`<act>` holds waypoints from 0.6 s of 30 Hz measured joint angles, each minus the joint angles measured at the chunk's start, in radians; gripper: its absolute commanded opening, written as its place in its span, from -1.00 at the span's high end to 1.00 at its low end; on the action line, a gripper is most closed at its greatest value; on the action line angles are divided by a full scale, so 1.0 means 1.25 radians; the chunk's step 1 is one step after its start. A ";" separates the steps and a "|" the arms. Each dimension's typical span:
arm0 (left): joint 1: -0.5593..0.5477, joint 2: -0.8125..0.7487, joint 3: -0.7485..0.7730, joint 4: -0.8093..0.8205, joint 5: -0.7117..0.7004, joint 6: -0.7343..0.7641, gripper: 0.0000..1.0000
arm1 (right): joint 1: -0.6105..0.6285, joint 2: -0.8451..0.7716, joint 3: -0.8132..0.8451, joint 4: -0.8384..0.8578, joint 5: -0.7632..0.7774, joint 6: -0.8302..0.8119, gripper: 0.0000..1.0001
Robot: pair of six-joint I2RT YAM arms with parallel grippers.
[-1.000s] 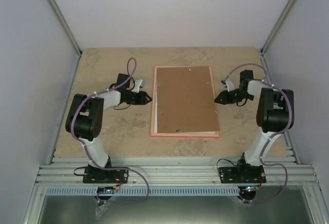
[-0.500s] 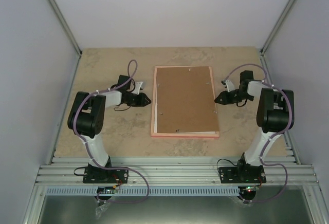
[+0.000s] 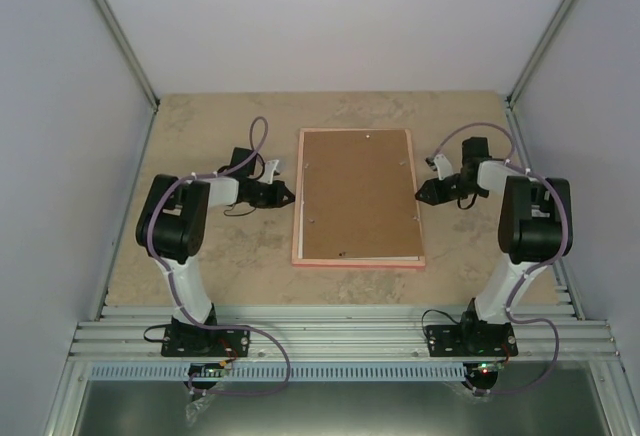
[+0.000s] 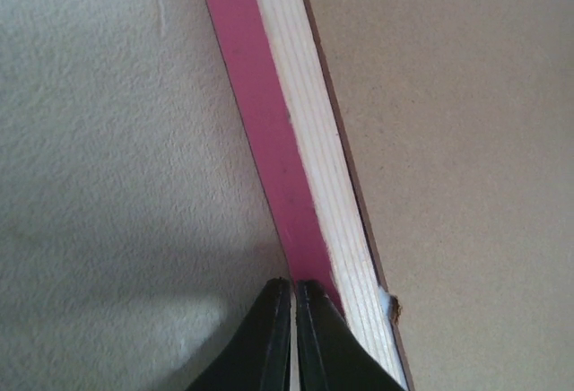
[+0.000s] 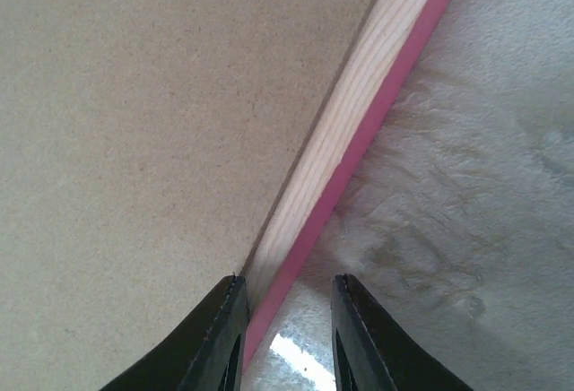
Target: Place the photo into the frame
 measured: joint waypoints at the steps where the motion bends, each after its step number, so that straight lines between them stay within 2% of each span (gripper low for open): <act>1: 0.000 0.002 0.000 0.002 0.002 -0.001 0.87 | 0.005 -0.002 0.000 0.001 0.010 -0.003 0.39; 9: 0.000 0.002 -0.007 0.017 0.009 -0.012 0.90 | 0.058 0.002 0.001 0.020 0.063 -0.012 0.35; 18: -0.002 -0.082 -0.096 -0.017 0.004 0.022 0.88 | 0.084 0.002 0.008 0.024 0.070 -0.016 0.50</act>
